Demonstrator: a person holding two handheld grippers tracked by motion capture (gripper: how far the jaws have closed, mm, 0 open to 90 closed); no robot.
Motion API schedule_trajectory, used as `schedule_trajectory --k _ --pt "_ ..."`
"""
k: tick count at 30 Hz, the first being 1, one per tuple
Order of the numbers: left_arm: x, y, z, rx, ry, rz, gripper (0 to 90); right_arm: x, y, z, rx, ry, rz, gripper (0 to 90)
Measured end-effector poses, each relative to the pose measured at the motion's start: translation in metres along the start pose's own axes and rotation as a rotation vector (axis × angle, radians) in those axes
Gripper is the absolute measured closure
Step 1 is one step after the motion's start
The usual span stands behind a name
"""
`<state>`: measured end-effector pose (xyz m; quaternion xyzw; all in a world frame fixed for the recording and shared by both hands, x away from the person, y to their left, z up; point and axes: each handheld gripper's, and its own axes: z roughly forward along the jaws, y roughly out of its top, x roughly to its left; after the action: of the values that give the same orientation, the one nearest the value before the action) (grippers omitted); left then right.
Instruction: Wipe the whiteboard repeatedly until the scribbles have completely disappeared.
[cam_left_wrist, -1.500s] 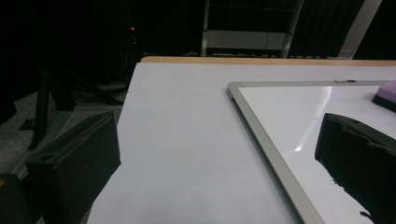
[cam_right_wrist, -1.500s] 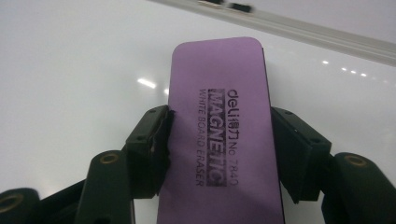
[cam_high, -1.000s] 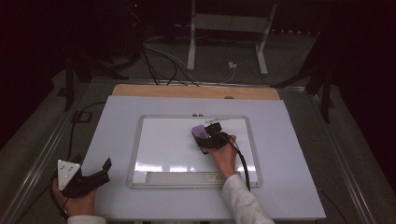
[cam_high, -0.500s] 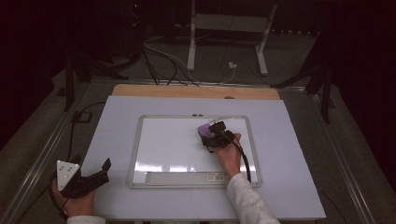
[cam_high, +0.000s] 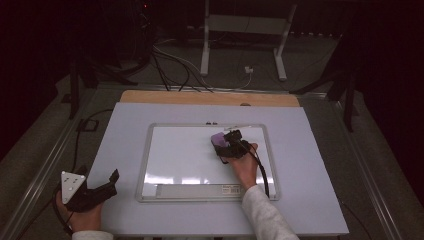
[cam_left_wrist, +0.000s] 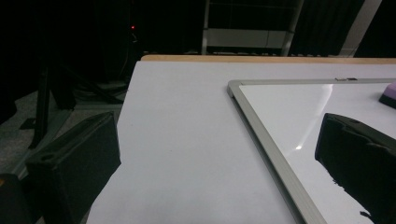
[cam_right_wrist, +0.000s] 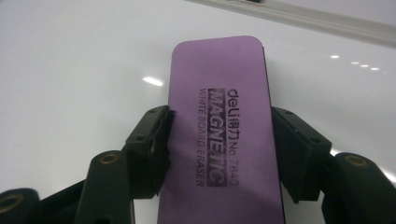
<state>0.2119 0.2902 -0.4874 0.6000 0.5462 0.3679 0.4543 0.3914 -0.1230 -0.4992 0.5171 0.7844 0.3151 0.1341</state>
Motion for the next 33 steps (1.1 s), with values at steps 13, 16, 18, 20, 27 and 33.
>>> schedule_trajectory --k 13,16,18,20,27,33 --pt "-0.001 0.001 0.003 0.003 -0.006 0.002 0.9 0.062 0.008 0.018 0.009 0.105 -0.109 41.2" --pt "0.000 0.000 0.002 0.002 -0.005 0.001 0.9 0.072 0.008 0.020 0.008 0.126 -0.125 41.2" --pt "0.000 0.000 0.002 0.002 -0.003 -0.001 0.9 0.076 0.007 0.021 0.009 0.147 -0.130 41.2" --pt "0.000 0.000 0.002 0.002 -0.003 -0.001 0.9 0.081 0.007 0.021 0.007 0.159 -0.141 41.1" --pt "0.000 0.000 0.002 0.002 -0.001 0.000 0.9 0.084 0.007 0.022 0.006 0.186 -0.165 41.2" --pt "0.000 0.001 0.002 0.000 -0.002 0.001 0.9 0.078 0.009 0.024 -0.011 0.143 -0.135 41.2"
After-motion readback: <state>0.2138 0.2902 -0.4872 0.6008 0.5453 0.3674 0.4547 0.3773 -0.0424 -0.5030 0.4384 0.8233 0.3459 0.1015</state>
